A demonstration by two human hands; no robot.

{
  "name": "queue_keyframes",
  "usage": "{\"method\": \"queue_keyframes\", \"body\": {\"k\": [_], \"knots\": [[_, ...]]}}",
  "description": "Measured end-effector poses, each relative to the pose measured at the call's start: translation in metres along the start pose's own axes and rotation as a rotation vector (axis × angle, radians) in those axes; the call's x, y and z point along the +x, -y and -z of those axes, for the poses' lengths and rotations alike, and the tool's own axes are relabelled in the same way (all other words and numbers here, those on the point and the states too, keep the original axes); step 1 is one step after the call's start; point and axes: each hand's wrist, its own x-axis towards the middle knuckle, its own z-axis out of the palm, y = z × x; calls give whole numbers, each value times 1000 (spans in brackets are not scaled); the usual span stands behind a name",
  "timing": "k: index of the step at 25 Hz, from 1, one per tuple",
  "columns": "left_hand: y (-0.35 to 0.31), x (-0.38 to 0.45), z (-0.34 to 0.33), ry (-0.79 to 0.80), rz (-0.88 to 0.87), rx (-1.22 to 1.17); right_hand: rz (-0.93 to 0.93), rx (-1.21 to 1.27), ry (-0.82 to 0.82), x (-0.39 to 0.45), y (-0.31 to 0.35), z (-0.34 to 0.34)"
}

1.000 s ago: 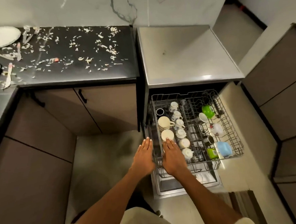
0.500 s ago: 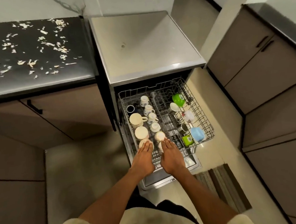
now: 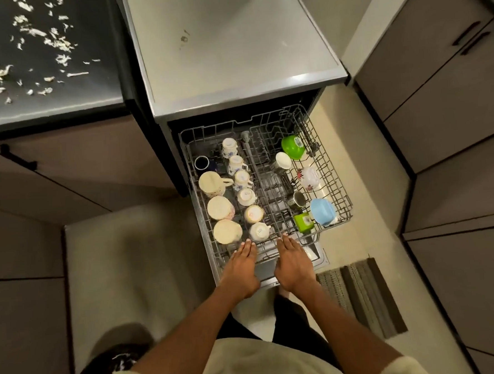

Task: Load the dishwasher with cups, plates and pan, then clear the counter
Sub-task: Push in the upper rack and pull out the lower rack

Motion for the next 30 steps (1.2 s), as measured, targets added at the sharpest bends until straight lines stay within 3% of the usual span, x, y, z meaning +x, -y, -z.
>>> {"method": "queue_keyframes", "body": {"k": [6,14,22,25,28,30], "knots": [[-34,31,-40,46,145,-84,80,-21,112,26,-69,-11],[-70,46,-84,-9,330,-158,267,-143,292,52,-134,-21],[-85,61,-94,-44,434,-228,346,-139,283,57,-160,-44],[-87,63,-101,-146,493,-436,264,122,190,53,-159,-41],[-94,66,-100,-357,632,-775,-16,569,86,44,-156,-35],[-98,73,-94,-447,841,-1037,-237,871,40,42,-146,-23]]}}
